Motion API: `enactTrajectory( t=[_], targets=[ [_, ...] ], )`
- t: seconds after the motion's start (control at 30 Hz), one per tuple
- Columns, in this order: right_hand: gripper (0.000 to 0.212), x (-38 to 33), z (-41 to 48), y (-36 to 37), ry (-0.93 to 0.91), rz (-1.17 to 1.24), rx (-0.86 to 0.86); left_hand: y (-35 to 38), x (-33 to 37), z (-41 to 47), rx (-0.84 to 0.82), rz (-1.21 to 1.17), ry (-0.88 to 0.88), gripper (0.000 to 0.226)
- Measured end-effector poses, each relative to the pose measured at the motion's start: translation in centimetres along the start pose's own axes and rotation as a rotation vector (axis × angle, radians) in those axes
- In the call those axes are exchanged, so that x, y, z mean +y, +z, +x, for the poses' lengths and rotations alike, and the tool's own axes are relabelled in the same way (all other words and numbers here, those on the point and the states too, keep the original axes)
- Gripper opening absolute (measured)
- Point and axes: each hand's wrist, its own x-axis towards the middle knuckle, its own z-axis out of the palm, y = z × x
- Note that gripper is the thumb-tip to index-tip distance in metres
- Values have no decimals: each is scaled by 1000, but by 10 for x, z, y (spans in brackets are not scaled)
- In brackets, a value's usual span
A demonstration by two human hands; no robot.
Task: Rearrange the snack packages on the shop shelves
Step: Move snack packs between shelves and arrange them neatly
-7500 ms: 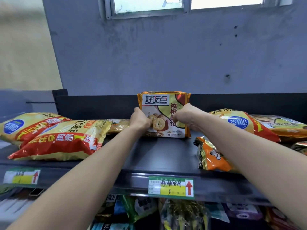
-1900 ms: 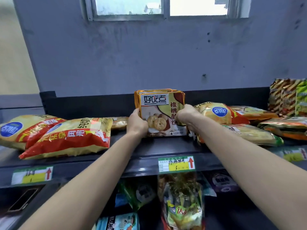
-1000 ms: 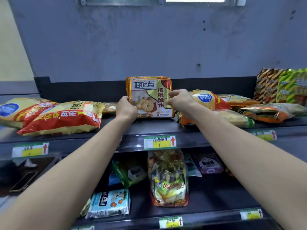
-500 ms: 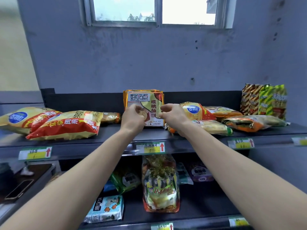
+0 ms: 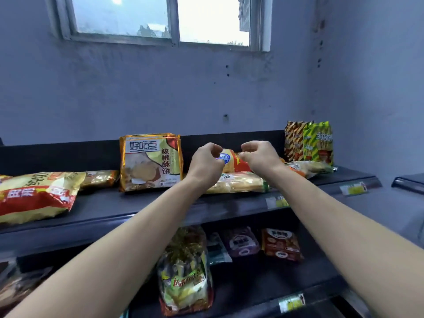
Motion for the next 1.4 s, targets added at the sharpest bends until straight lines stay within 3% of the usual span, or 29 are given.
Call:
enactTrajectory(
  t=[0.23, 0.53, 0.63, 0.87, 0.93, 1.07, 1.13, 1.2, 1.4],
  targets=[
    [37, 27, 55, -52, 100, -76, 115, 44, 12, 66, -155, -116, -77, 34],
    [37, 71, 112, -69, 252, -139, 52, 102, 1, 133, -334, -106, -215, 31],
    [37, 87, 131, -71, 280, -168, 2, 118, 0, 147, -329, -28, -251, 21],
    [51, 118, 178, -74, 381, -247, -252, 150, 1, 163, -319, 134, -410, 35],
    [55, 125, 188, -74, 412, -291, -338, 159, -1, 168, -352, 216, -448, 31],
    [48, 140, 204, -72, 479, -256, -514, 173, -4, 173, -378, 255, -557, 35],
    [45, 148, 211, -72, 492, -244, -536, 177, -4, 173, -331, 245, -588, 32],
    [43, 154, 217, -72, 506, -222, -513, 181, -7, 173, -292, 266, -579, 13],
    [32, 157, 230, -71, 503, -139, -410, 191, -4, 169, -215, 169, -613, 8]
  ],
)
